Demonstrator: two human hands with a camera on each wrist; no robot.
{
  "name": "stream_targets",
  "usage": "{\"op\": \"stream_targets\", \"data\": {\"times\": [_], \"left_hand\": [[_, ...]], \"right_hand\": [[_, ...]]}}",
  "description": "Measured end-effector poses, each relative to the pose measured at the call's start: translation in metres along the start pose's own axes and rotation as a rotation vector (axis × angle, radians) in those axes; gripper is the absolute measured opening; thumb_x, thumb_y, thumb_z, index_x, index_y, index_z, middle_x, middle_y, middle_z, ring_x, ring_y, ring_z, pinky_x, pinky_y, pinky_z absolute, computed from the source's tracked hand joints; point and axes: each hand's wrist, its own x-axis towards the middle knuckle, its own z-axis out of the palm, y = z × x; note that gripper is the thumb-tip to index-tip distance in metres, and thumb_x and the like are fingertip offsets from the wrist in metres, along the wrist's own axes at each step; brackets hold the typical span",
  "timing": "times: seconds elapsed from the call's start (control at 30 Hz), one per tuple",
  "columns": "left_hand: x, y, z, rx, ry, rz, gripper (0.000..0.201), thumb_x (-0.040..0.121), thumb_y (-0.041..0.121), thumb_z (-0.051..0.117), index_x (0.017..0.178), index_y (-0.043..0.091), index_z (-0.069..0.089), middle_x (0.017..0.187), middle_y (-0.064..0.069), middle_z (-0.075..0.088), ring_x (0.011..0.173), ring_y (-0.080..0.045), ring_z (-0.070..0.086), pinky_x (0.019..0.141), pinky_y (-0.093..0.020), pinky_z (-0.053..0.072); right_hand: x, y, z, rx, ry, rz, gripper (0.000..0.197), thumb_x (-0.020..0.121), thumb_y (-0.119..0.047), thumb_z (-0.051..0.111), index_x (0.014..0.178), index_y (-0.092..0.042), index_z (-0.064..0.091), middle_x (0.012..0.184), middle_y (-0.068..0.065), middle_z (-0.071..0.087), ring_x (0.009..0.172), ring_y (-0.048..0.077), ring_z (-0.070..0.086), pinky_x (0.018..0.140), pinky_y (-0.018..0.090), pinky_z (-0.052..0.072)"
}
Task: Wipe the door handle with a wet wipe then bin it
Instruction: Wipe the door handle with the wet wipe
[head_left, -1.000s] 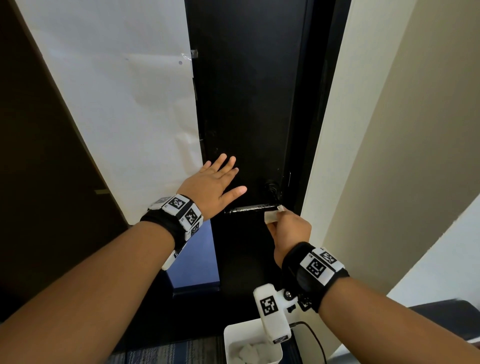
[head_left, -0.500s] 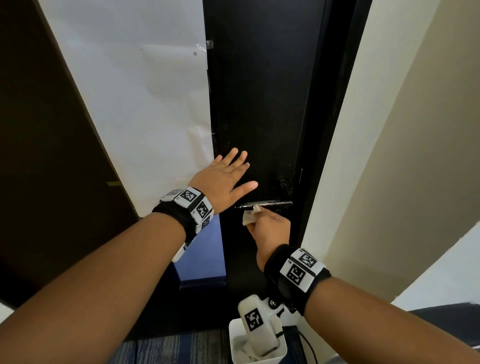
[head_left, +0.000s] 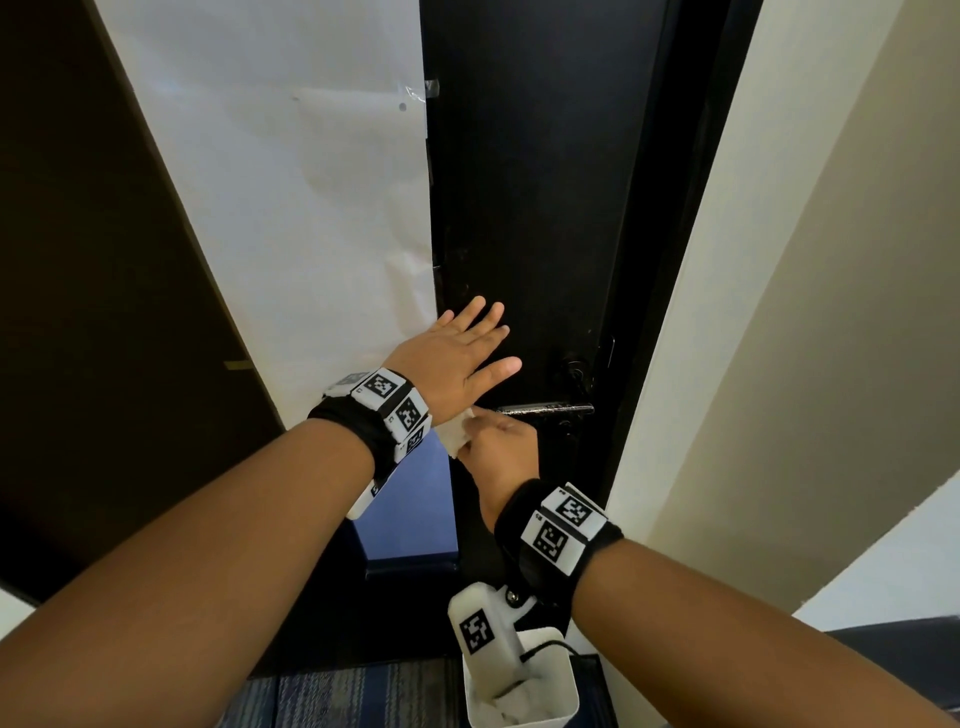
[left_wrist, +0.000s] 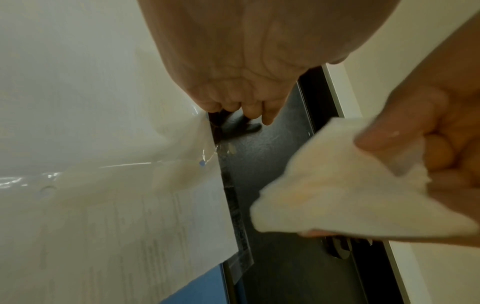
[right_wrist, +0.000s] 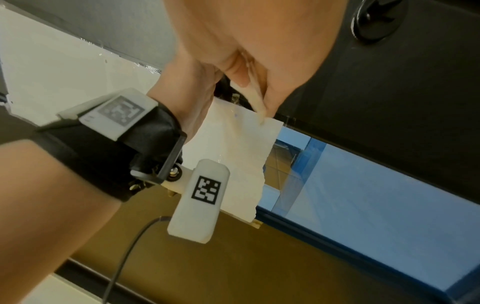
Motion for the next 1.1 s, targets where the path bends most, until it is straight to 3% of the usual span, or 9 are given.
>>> {"op": "stream_targets", "data": {"times": [0.17,0.3,0.43,0.53,0.6,0.63,0.67,0.73,1.1], "left_hand": [[-0.004,-0.002,-0.004,-0.134,0.057,0.017,0.063,0.096,0.053,0.015,0.149,0.018,0.024,0.161,0.003,0.008,0.147,-0.008,-0.005,0.121,-0.031,0.0],[-0.02,-0.004,-0.003,-0.122,0.178,0.036,0.062,0.095,0.055,0.022,0.14,0.017,0.043,0.152,-0.002,0.037,0.143,-0.015,0.026,0.116,-0.034,0.023],[-0.03,-0.006,0.007,-0.384,0.279,-0.084,0.074,0.087,0.064,0.015,0.108,0.012,0.063,0.107,-0.01,0.067,0.103,-0.021,0.057,0.094,-0.036,0.045],[-0.029,-0.005,0.017,-0.702,0.288,-0.254,0.063,0.079,0.074,0.016,0.085,0.02,0.047,0.089,-0.003,0.052,0.084,-0.016,0.049,0.084,-0.029,0.039],[-0.032,-0.003,0.019,-0.637,0.313,-0.222,0.066,0.084,0.07,0.018,0.088,0.013,0.052,0.093,-0.003,0.049,0.087,-0.014,0.045,0.084,-0.025,0.033],[-0.034,-0.002,0.02,-0.537,0.297,-0.189,0.072,0.089,0.065,0.021,0.102,0.006,0.06,0.102,-0.004,0.056,0.097,-0.015,0.049,0.091,-0.023,0.032],[-0.035,-0.002,0.021,-0.43,0.266,-0.168,0.067,0.094,0.059,0.024,0.124,0.01,0.057,0.124,-0.003,0.057,0.118,-0.016,0.048,0.102,-0.022,0.027],[-0.039,-0.005,0.021,-0.338,0.198,-0.148,0.058,0.098,0.05,0.024,0.144,0.017,0.037,0.154,0.002,0.033,0.143,-0.011,0.023,0.115,-0.024,0.013],[-0.042,-0.008,0.021,-0.412,0.118,-0.167,0.058,0.098,0.048,0.018,0.148,0.019,0.027,0.158,0.005,0.021,0.146,-0.005,0.012,0.118,-0.026,0.01]], "right_hand": [[0.004,-0.022,-0.017,-0.022,-0.045,0.008,0.024,0.091,0.0,0.05,0.084,-0.017,0.066,0.097,0.013,0.068,0.1,0.031,0.065,0.095,0.048,0.052],[0.021,-0.054,-0.058,-0.196,0.084,-0.231,0.023,0.09,-0.012,0.049,0.088,-0.019,0.071,0.097,0.006,0.07,0.098,0.025,0.066,0.094,0.046,0.053],[0.034,-0.082,-0.083,-0.577,0.138,-0.56,0.03,0.091,-0.011,0.045,0.099,-0.016,0.073,0.097,0.004,0.072,0.089,0.018,0.066,0.081,0.03,0.054],[0.037,-0.085,-0.091,-0.933,0.011,-0.725,0.031,0.092,-0.002,0.043,0.105,-0.01,0.07,0.096,0.005,0.069,0.085,0.016,0.063,0.075,0.017,0.049],[0.04,-0.075,-0.091,-1.216,-0.141,-0.765,0.028,0.09,-0.001,0.045,0.104,-0.007,0.069,0.1,0.01,0.07,0.091,0.024,0.065,0.083,0.029,0.053],[0.042,-0.068,-0.089,-1.359,-0.203,-0.751,0.026,0.09,-0.003,0.045,0.102,-0.007,0.067,0.099,0.011,0.069,0.09,0.028,0.065,0.08,0.033,0.053],[0.042,-0.061,-0.088,-1.466,-0.236,-0.734,0.024,0.09,-0.006,0.045,0.101,-0.009,0.066,0.097,0.01,0.067,0.087,0.029,0.065,0.073,0.033,0.051],[0.041,-0.054,-0.083,-1.554,-0.225,-0.734,0.021,0.091,-0.009,0.044,0.1,-0.01,0.063,0.094,0.008,0.063,0.082,0.029,0.063,0.065,0.027,0.041],[0.037,-0.04,-0.045,-1.546,-0.331,-0.828,0.022,0.089,-0.007,0.044,0.101,-0.007,0.063,0.095,0.009,0.063,0.082,0.023,0.061,0.071,0.028,0.05]]}}
